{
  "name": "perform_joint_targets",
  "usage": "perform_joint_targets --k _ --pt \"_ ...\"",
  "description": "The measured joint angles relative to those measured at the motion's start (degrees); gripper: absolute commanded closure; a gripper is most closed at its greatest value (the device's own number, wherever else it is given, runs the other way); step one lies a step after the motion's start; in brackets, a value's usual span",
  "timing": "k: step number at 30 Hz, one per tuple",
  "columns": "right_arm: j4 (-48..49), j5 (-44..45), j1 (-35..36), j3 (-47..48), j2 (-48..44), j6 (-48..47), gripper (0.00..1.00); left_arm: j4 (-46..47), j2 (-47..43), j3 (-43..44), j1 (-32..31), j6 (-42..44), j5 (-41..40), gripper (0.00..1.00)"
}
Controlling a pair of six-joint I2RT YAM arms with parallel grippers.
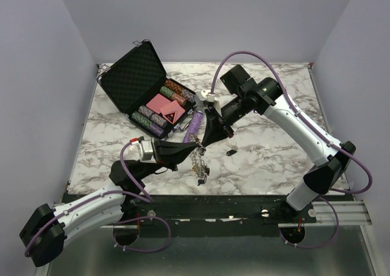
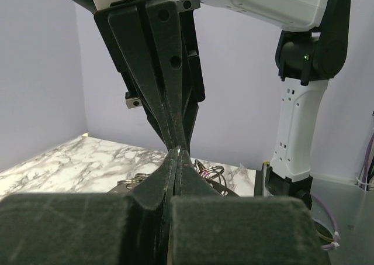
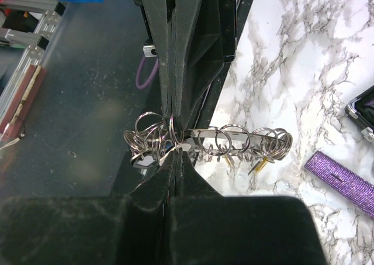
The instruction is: Put the keys on the keyring
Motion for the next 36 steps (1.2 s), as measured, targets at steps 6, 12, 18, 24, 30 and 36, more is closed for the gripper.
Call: perform_joint_targets --k 6,12,18,24,30,36 --pt "0.1 -0.3 0.0 -1.0 0.0 0.7 1.0 2.3 1.6 -0.2 0.0 -0.7 0.0 1.0" --pt "0.8 -0.6 0.0 -2.4 0.0 1.6 1.0 6.2 4.3 -0.2 0.0 -1.8 0.0 1.0" --pt "1.7 -0.6 0.0 -3.3 0.0 3.4 0.75 7.0 5.2 -0.2 0.1 -2.6 0.0 1.0" --pt "2.5 0.1 0.1 -2.3 0.0 4.1 0.62 7.6 4.7 -0.5 0.3 -2.8 0.0 1.0" --pt "2.6 1.5 0.2 -1.8 -0.8 2.8 0.57 5.4 0.5 -2.9 0.3 -2.7 0.0 1.0" --pt "2.1 2.7 0.2 -1.4 -1.3 0.7 0.55 1.3 -4.4 -4.7 0.3 -2.1 0.0 1.0"
